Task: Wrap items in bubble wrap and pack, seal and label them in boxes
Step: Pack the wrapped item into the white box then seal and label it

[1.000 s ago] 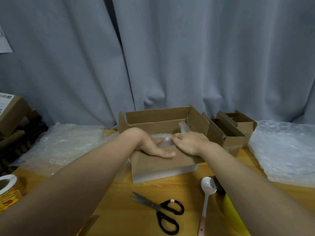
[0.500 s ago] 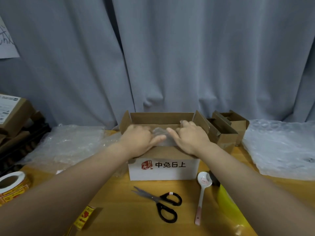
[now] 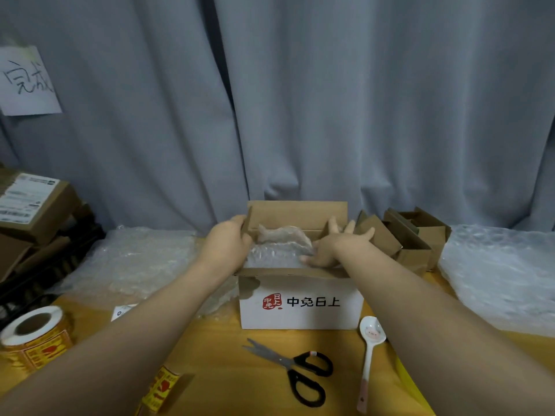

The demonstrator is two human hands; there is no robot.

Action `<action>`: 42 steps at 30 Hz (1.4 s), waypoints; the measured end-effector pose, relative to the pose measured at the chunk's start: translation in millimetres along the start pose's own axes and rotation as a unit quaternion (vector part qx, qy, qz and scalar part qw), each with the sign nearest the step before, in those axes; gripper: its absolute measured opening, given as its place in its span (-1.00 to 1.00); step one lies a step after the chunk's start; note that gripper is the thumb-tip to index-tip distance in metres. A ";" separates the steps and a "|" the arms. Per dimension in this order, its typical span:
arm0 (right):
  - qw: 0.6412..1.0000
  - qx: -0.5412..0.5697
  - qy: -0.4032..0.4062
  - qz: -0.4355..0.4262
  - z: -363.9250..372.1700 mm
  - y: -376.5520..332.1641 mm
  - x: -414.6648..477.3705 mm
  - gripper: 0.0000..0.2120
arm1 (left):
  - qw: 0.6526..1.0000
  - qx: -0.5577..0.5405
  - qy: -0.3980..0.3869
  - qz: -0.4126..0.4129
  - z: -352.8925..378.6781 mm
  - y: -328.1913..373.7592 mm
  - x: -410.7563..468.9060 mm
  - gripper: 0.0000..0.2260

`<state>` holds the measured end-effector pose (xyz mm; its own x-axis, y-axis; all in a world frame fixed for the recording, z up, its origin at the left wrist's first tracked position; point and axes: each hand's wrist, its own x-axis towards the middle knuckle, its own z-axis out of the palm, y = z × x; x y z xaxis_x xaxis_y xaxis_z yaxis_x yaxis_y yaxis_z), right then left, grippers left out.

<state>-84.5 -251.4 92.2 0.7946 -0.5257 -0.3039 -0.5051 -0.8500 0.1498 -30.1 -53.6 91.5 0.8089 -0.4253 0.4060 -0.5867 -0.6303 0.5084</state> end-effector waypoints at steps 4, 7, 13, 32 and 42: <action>1.000 0.023 0.002 -0.011 0.2 4.7 8.8 -0.02 | 0.973 0.095 -0.194 0.076 1.1 15.0 -9.1 -0.62; 0.996 0.022 0.073 -0.047 -13.3 14.0 0.8 -0.22 | 0.931 0.103 -0.349 0.027 -0.1 24.1 -10.6 -0.36; 0.980 0.049 0.192 -0.020 -22.3 40.8 -16.6 -0.64 | 0.898 0.145 -0.413 0.038 -4.0 28.3 -0.7 -0.28; 0.891 0.301 0.334 -0.061 6.0 46.1 -32.7 -0.55 | 0.941 -0.012 -0.332 -0.063 -7.8 11.9 43.2 -0.35; 0.949 0.195 -0.034 -0.247 -16.0 31.9 -55.1 -0.17 | 0.888 0.089 -0.441 0.098 -23.4 51.6 20.2 -0.25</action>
<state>-139.0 -250.1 128.8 0.9498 -0.0516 -0.3087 -0.1735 -0.9078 -0.3818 -45.0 -79.5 143.8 0.4550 -0.8315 -0.3189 -0.7669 -0.5478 0.3342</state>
